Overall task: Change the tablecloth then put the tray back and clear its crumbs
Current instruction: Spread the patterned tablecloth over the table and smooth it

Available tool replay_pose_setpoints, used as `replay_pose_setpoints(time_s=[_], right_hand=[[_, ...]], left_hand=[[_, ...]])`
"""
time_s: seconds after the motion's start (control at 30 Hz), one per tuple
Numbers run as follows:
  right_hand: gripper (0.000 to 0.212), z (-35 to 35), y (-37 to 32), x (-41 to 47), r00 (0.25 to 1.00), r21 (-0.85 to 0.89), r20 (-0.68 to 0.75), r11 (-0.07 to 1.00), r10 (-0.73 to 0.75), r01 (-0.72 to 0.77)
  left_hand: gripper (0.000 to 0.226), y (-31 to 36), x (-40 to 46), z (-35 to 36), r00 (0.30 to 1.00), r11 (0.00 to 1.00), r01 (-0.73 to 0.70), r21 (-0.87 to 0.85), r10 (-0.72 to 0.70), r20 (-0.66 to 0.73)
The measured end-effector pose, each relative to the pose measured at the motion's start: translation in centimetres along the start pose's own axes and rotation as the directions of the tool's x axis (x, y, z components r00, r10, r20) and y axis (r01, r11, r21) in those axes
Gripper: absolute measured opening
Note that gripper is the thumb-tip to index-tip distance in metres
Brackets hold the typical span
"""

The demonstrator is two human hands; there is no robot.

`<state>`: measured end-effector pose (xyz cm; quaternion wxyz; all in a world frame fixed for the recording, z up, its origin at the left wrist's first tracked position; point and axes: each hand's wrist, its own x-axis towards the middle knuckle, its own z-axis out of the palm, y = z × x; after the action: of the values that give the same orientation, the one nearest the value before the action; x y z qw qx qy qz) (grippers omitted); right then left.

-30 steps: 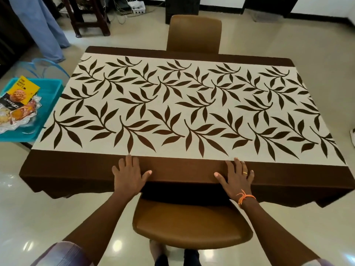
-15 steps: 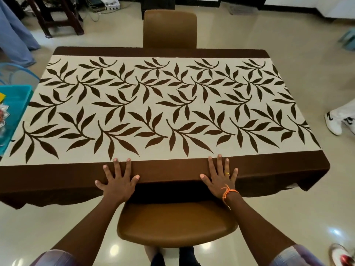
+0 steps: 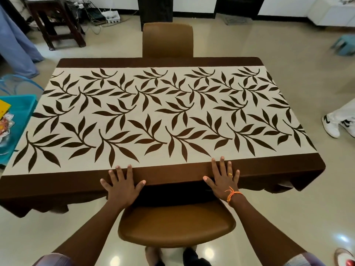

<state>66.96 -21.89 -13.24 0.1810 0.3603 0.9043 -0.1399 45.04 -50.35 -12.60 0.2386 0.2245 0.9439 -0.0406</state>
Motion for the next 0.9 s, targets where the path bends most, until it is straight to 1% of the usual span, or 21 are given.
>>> replay_pose_setpoints(time_s=[0.07, 0.13, 0.23, 0.3, 0.4, 0.47, 0.57, 0.63, 0.73, 0.83, 0.9], right_hand=[[0.081, -0.2, 1.0, -0.3, 0.999, 0.029, -0.028, 0.999, 0.038, -0.037], [0.081, -0.2, 3.2, -0.9, 0.998, 0.044, -0.011, 0.997, 0.065, -0.065], [0.08, -0.5, 7.1, -1.2, 0.997, 0.012, 0.001, 0.997, 0.073, -0.073], [0.076, -1.2, 9.4, -1.0, 0.999, 0.008, -0.013, 0.999, 0.053, -0.053], [0.065, -2.5, 12.3, -0.2, 0.994, 0.054, -0.11, 0.999, 0.009, -0.003], [0.057, -3.6, 14.3, 0.4, 0.983, 0.108, -0.184, 0.993, -0.023, 0.043], [0.05, -4.6, 17.2, 0.8, 0.975, 0.129, -0.209, 0.986, -0.078, 0.106], [0.046, -5.5, 19.0, 1.2, 0.97, 0.126, -0.211, 0.98, -0.124, 0.152], [0.038, -7.1, 21.4, 2.3, 0.967, 0.109, -0.215, 0.98, -0.138, 0.164], [0.03, -8.5, 23.0, 3.7, 0.962, 0.159, -0.234, 0.97, -0.144, 0.184], [0.027, -9.0, 24.3, 4.7, 0.963, 0.228, -0.245, 0.959, -0.109, 0.166]], left_hand=[[0.09, 1.0, -0.1, -0.4, 0.999, 0.999, -0.041, 0.011, 0.041, -0.002], [0.089, 2.9, -1.0, -0.5, 0.996, 0.996, -0.084, 0.013, 0.083, 0.036], [0.086, 6.2, -2.4, -0.3, 0.991, 0.997, -0.067, -0.045, 0.072, 0.11], [0.082, 8.7, -3.1, -0.2, 0.991, 0.998, -0.047, -0.044, 0.052, 0.121], [0.072, 12.7, -4.3, -0.4, 0.995, 0.998, -0.002, -0.066, 0.008, 0.1], [0.063, 15.7, -5.1, -0.4, 0.996, 0.991, 0.056, -0.125, -0.046, 0.083], [0.05, 19.6, -6.6, -0.2, 0.994, 0.968, 0.101, -0.23, -0.089, 0.061], [0.042, 22.6, -7.5, -0.2, 0.996, 0.959, 0.089, -0.27, -0.077, 0.053], [0.036, 26.5, -8.4, 0.4, 0.999, 0.935, 0.039, -0.353, -0.04, 0.005], [0.028, 29.5, -7.7, 0.8, 0.996, 0.908, -0.047, -0.416, 0.009, -0.093], [0.022, 31.6, -6.8, 0.5, 0.987, 0.897, -0.104, -0.429, 0.041, -0.153]])
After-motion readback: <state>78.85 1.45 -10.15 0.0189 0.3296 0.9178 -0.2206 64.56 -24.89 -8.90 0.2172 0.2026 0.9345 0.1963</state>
